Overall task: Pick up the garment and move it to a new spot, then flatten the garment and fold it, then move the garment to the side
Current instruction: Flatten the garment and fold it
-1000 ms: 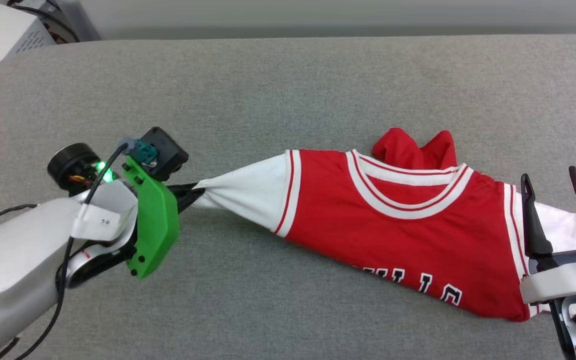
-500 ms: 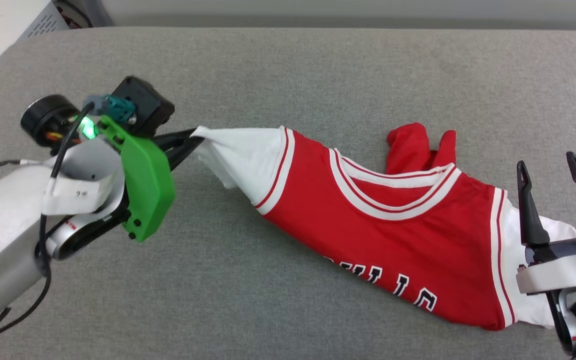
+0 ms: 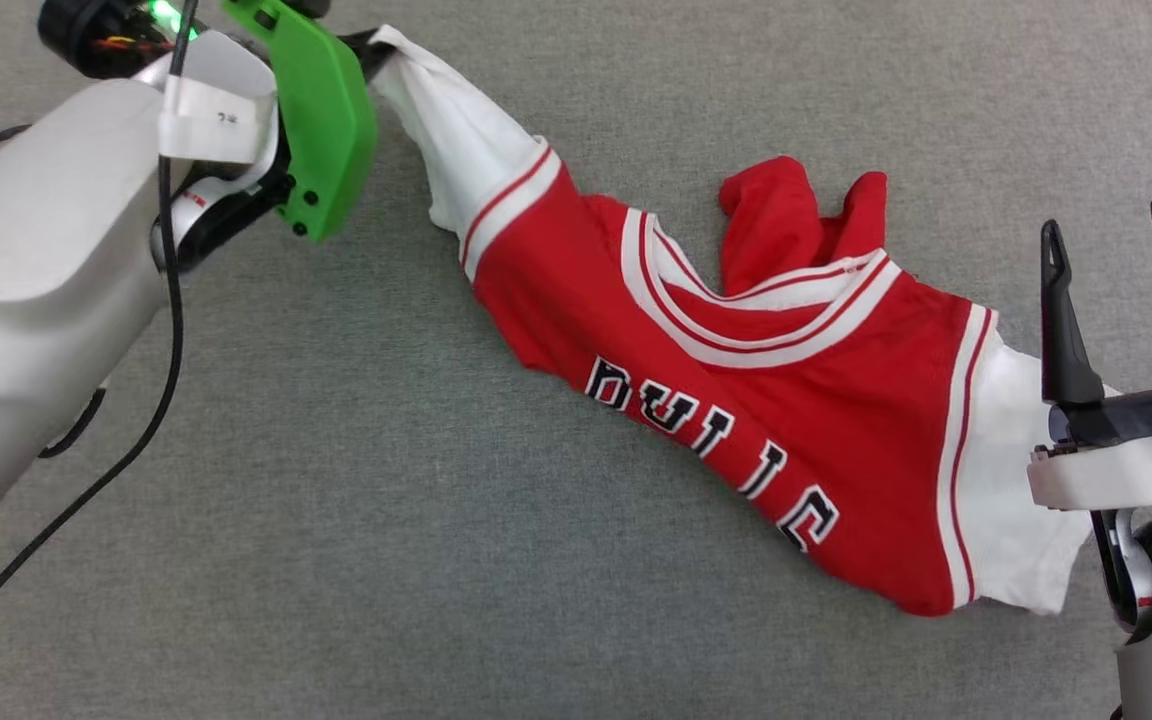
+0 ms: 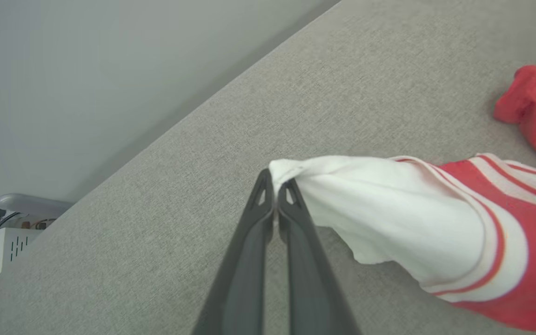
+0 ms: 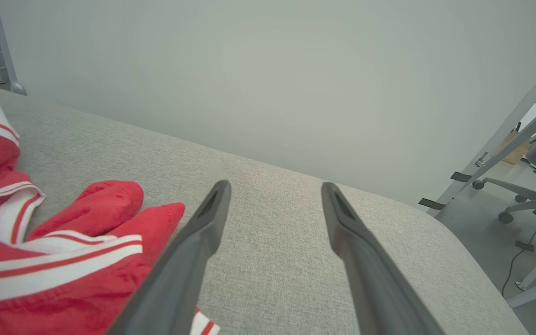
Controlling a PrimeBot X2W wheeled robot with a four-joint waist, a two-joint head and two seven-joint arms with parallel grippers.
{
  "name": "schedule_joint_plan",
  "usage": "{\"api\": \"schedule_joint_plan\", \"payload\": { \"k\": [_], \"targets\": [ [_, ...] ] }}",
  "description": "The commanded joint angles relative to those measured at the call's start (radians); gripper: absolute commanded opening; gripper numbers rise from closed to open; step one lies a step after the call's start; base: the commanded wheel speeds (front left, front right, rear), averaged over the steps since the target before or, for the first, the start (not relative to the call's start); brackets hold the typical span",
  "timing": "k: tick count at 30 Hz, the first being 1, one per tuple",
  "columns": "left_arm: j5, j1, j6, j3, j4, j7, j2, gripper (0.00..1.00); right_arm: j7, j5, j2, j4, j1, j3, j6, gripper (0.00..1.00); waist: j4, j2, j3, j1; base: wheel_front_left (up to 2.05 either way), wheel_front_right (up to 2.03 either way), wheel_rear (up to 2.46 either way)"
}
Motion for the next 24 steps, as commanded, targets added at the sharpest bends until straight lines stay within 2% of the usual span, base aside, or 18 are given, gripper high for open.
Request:
{"api": "schedule_joint_plan", "payload": {
  "k": [1, 9, 15, 16, 17, 21, 24],
  "targets": [
    [0.015, -0.021, -0.005, 0.003, 0.061, -0.025, -0.012, 0.00, -0.005, -0.006, 0.005, -0.007, -0.024, 0.000, -0.001, 1.00, -0.067, 0.0065, 0.071, 0.0000, 0.00, 0.00, 0.00],
    [0.001, -0.007, -0.018, -0.028, 0.323, -0.120, -0.070, 0.00, -0.005, -0.013, 0.025, -0.027, -0.051, -0.016, -0.001, 1.00, -0.099, 0.0065, 0.137, 0.0000, 0.00, 0.00, 0.00],
    [-0.036, 0.046, -0.019, -0.078, 0.400, -0.131, -0.082, 0.00, -0.005, -0.018, 0.035, -0.027, -0.054, -0.021, -0.001, 1.00, -0.097, 0.0065, 0.132, 0.0000, 0.00, 0.00, 0.00],
    [-0.036, 0.051, -0.019, -0.089, 0.409, -0.177, -0.081, 0.82, -0.005, -0.013, 0.034, -0.024, -0.052, -0.020, -0.001, 1.00, -0.086, 0.0065, 0.108, 0.0000, 0.00, 0.00, 0.00],
    [-0.028, 0.051, -0.020, -0.092, 0.413, -0.212, -0.081, 1.00, -0.005, -0.009, 0.031, -0.024, -0.051, -0.021, -0.001, 1.00, -0.079, 0.0065, 0.093, 0.0000, 0.00, 0.00, 0.00],
    [0.018, 0.055, -0.018, -0.095, 0.438, -0.369, -0.074, 1.00, -0.005, 0.007, 0.002, -0.029, -0.047, -0.018, -0.001, 1.00, -0.059, 0.0065, 0.033, 0.0000, 0.00, 0.00, 0.00],
    [0.031, 0.068, 0.006, -0.075, 0.450, -0.495, -0.077, 1.00, -0.003, 0.029, -0.033, -0.036, -0.044, -0.019, -0.001, 1.00, -0.040, 0.0065, -0.014, 0.0000, 0.00, 0.00, 0.00]
  ]
}}
